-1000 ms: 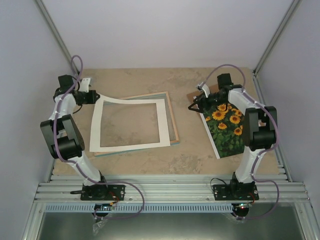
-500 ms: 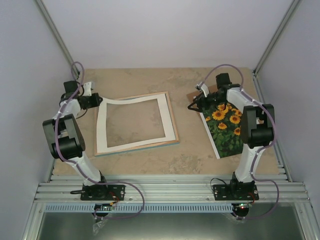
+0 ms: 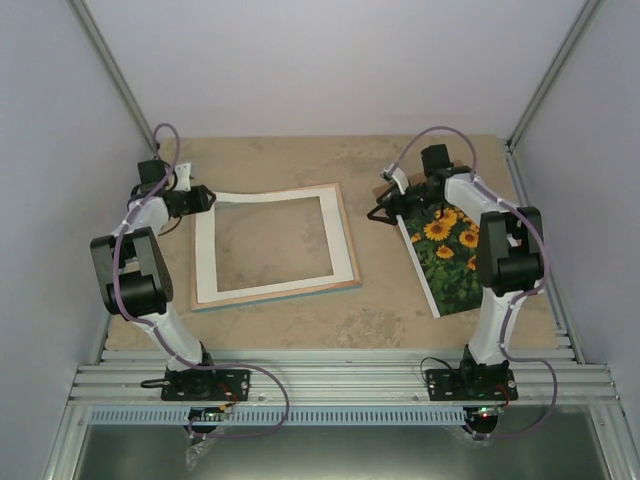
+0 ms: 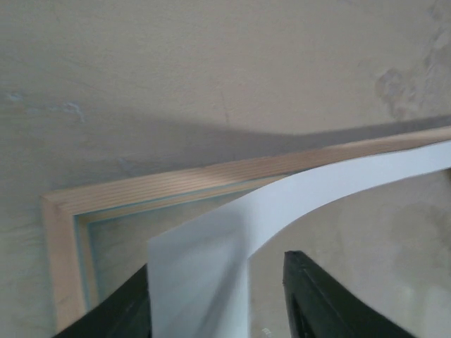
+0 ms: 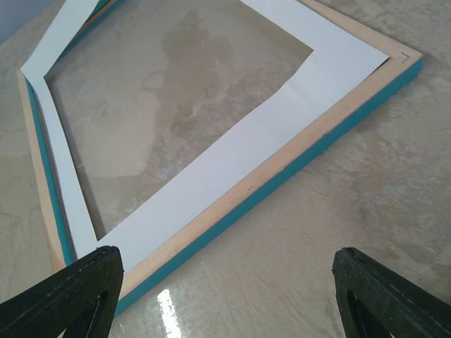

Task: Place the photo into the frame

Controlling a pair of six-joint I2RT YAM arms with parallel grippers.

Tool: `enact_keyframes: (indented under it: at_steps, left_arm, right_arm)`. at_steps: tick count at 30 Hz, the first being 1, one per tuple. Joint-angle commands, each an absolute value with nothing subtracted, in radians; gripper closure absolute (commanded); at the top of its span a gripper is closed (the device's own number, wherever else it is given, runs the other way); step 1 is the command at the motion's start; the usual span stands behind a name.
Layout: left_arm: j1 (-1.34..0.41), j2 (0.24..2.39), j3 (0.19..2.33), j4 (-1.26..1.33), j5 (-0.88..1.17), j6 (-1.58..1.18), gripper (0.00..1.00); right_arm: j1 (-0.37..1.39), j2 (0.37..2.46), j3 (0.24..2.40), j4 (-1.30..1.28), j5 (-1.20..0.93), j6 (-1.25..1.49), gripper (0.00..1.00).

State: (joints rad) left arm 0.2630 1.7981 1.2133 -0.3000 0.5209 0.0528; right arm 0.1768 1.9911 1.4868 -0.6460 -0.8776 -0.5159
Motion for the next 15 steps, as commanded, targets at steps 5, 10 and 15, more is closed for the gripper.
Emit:
enact_keyframes:
  at_steps: [5, 10, 15]
  left_arm:
    - [0.299, 1.751, 1.264, -0.383, 0.343, 0.106, 0.29]
    - [0.35, 1.728, 1.257, -0.417, 0.259, 0.121, 0.2]
    - [0.36, 1.749, 1.234, -0.443, 0.263, 0.13, 0.26]
  right_arm:
    - [0.225, 2.011, 1.52, -0.594, -0.857, -0.514, 0.17]
    - [0.267, 2.04, 1.548, -0.554, -0.843, -0.48, 0.17]
    - [0.322, 2.084, 1.581, -0.512, -0.822, -0.457, 0.17]
